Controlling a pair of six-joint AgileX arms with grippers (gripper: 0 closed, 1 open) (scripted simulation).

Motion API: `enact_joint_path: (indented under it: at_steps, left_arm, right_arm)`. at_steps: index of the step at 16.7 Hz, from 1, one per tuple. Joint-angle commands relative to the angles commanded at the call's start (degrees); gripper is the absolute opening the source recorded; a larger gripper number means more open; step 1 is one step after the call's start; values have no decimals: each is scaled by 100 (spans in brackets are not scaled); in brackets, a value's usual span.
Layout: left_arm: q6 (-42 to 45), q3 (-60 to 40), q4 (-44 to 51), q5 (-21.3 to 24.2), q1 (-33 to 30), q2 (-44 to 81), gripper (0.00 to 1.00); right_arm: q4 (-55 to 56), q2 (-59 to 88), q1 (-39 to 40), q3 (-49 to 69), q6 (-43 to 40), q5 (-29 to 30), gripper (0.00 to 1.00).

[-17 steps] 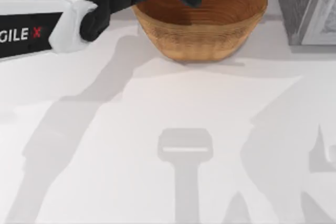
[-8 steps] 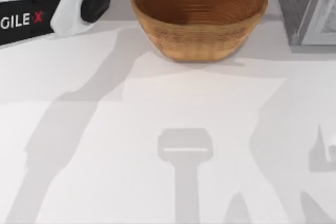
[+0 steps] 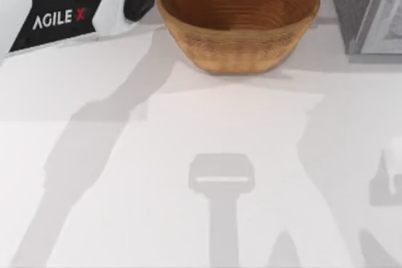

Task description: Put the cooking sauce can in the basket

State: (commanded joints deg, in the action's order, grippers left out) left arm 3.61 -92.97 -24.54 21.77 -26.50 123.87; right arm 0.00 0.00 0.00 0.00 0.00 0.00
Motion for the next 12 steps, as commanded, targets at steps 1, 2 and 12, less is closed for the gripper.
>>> enact_joint_path:
  at_steps: [1, 2, 12]
  left_arm:
    - [1, -198, 4, -18, -23, 172, 0]
    - [-4, -360, 10, -41, -47, 329, 0]
    - [-18, -502, 34, -91, -77, 470, 38]
  right_arm:
    - [0, 0, 0, 0, 0, 0, 100]
    - [0, 0, 0, 0, 0, 0, 100]
    - [0, 0, 0, 0, 0, 0, 100]
